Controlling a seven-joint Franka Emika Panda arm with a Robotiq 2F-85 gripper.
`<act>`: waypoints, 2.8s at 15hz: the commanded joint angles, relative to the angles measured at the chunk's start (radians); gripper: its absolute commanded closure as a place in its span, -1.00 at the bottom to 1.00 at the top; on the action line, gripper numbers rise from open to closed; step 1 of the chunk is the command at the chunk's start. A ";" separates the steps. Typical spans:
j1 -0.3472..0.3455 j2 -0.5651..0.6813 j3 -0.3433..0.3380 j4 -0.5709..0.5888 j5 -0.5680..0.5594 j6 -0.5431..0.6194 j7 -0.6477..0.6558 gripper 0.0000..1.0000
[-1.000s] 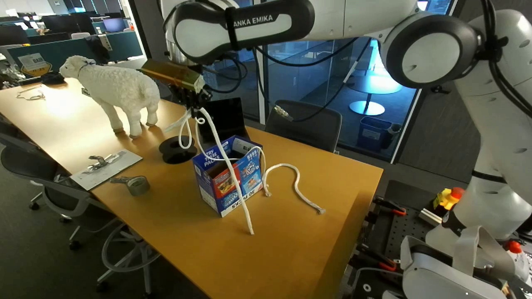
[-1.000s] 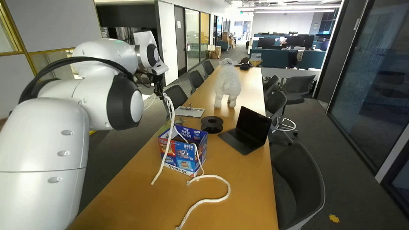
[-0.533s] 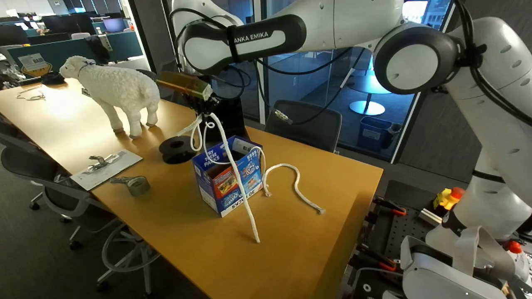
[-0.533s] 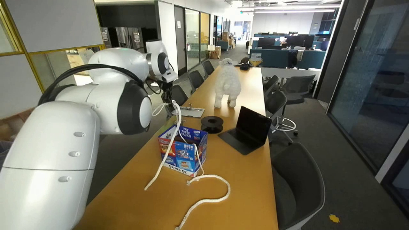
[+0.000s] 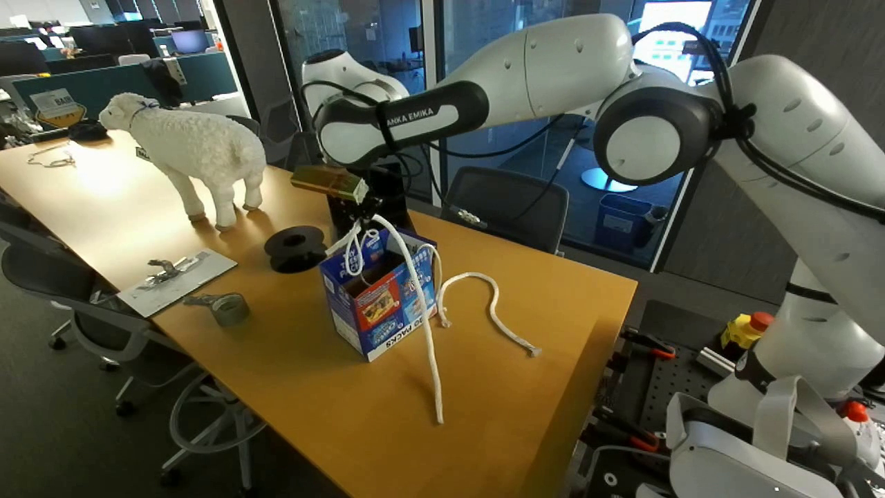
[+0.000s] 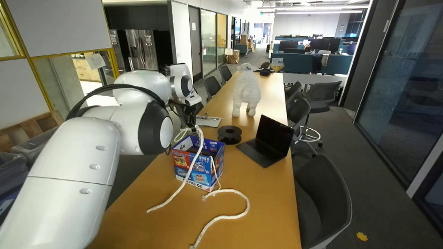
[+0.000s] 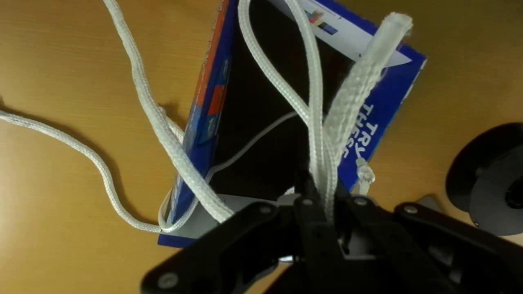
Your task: Pick up the ropes from the table and put them in the box
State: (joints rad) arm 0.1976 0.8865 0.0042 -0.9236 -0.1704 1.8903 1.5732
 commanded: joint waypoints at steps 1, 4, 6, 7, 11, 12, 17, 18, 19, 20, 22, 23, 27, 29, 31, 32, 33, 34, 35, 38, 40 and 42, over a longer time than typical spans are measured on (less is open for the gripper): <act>0.021 0.098 -0.041 0.117 0.015 -0.056 -0.015 0.95; 0.024 0.141 -0.056 0.147 0.015 -0.079 -0.015 0.95; 0.025 0.165 -0.065 0.170 0.014 -0.094 -0.012 0.95; 0.024 0.174 -0.067 0.179 0.014 -0.101 -0.014 0.95; 0.024 0.215 -0.080 0.222 0.012 -0.131 -0.009 0.95; 0.024 0.228 -0.082 0.236 0.012 -0.142 -0.009 0.95; 0.029 0.285 -0.091 0.292 0.006 -0.184 -0.012 0.95; 0.026 0.292 -0.088 0.302 0.013 -0.196 -0.006 0.95; 0.017 0.289 -0.068 0.295 0.002 -0.196 -0.021 0.29; 0.017 0.289 -0.066 0.297 0.002 -0.201 -0.029 0.24; 0.016 0.273 -0.065 0.292 0.001 -0.211 -0.041 -0.01; 0.018 0.257 -0.067 0.287 -0.004 -0.221 -0.054 -0.18; 0.015 0.156 -0.062 0.257 -0.019 -0.276 -0.178 -0.76; -0.004 0.074 -0.051 0.218 -0.013 -0.301 -0.300 -0.99; -0.024 0.004 -0.041 0.183 -0.003 -0.325 -0.415 -1.00; -0.035 -0.032 -0.035 0.162 0.000 -0.338 -0.479 -1.00; -0.048 -0.070 -0.028 0.136 0.006 -0.355 -0.538 -1.00; -0.062 -0.106 -0.022 0.101 0.012 -0.370 -0.588 -1.00; -0.075 -0.142 -0.018 0.061 0.016 -0.371 -0.633 -1.00; -0.103 -0.245 -0.029 -0.090 -0.017 -0.306 -0.758 -1.00; -0.128 -0.289 -0.032 -0.178 -0.033 -0.250 -0.839 -1.00; -0.159 -0.322 -0.028 -0.272 -0.030 -0.177 -0.904 -1.00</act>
State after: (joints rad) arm 0.0748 0.6650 -0.0343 -0.9978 -0.1898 1.5943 0.7665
